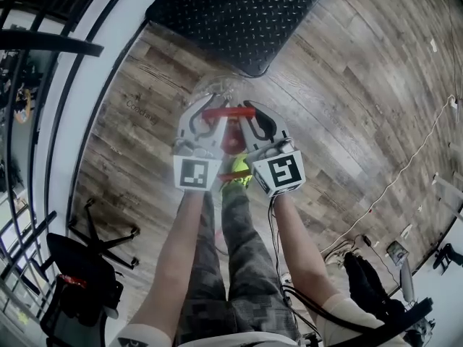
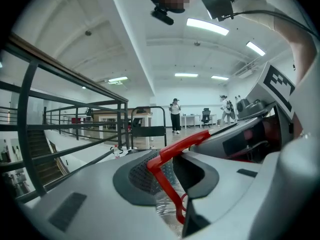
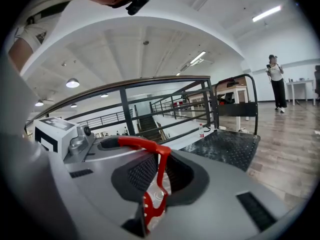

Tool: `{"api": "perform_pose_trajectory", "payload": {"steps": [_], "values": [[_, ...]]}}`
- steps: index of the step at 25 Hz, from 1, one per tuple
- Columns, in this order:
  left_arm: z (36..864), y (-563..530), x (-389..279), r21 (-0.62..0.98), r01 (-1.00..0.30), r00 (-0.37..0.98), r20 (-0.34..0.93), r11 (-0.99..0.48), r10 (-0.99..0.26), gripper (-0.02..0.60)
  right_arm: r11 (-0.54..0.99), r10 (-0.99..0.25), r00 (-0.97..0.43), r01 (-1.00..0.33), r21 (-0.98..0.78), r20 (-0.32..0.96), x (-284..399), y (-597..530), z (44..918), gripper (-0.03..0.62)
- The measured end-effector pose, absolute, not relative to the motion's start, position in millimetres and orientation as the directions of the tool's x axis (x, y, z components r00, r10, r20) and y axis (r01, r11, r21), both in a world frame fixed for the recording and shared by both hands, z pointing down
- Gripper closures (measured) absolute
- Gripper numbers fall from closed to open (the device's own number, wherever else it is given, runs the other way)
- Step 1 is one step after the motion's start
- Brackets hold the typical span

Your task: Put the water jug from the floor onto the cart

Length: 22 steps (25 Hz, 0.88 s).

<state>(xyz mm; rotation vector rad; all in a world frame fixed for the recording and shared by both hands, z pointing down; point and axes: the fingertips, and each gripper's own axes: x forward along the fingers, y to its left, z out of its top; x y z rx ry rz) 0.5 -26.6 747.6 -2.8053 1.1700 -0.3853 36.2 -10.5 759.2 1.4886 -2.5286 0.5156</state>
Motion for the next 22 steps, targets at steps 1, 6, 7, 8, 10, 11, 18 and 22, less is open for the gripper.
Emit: {"api": "perform_pose_trajectory", "payload": {"steps": [1, 6, 7, 8, 10, 11, 18, 22], "values": [[742.9, -26.7, -1.0, -0.167, -0.689, 0.676, 0.202, -0.705, -0.709, 0.476, 0.445, -0.815, -0.49, -0.871, -0.208, 0.31, 34.9, -10.3, 755.1, 0.542], [709.3, -30.0, -8.0, -0.181, -0.683, 0.68, 0.196, -0.707, -0.707, 0.476, 0.451, -0.811, -0.491, -0.871, -0.193, 0.317, 26.3, -13.6, 722.7, 0.542], [701.8, -31.5, -10.8, -0.181, -0.684, 0.68, 0.194, -0.707, -0.707, 0.476, 0.452, -0.812, -0.491, -0.871, -0.192, 0.317, 23.5, -15.5, 715.1, 0.542], [694.3, -33.9, -14.1, -0.179, -0.687, 0.678, 0.19, -0.704, -0.71, 0.476, 0.452, -0.812, -0.491, -0.871, -0.191, 0.316, 20.3, -18.2, 707.5, 0.542], [679.1, -40.4, -19.7, -0.181, -0.691, 0.677, 0.178, -0.7, -0.714, 0.476, 0.452, -0.812, -0.489, -0.872, -0.187, 0.319, 14.9, -24.6, 694.0, 0.542], [671.3, -43.9, -21.6, -0.183, -0.691, 0.677, 0.173, -0.699, -0.715, 0.476, 0.451, -0.812, -0.487, -0.873, -0.185, 0.32, 13.0, -27.8, 687.3, 0.542], [610.1, -60.0, -26.1, -0.177, -0.677, 0.7, 0.145, -0.714, -0.7, 0.477, 0.421, -0.836, -0.456, -0.89, -0.178, 0.305, 8.0, -42.4, 625.9, 0.542], [564.1, -67.7, -32.0, -0.155, -0.668, 0.718, 0.121, -0.728, -0.685, 0.477, 0.403, -0.851, -0.436, -0.9, -0.168, 0.294, 2.5, -50.0, 578.1, 0.542]]}}
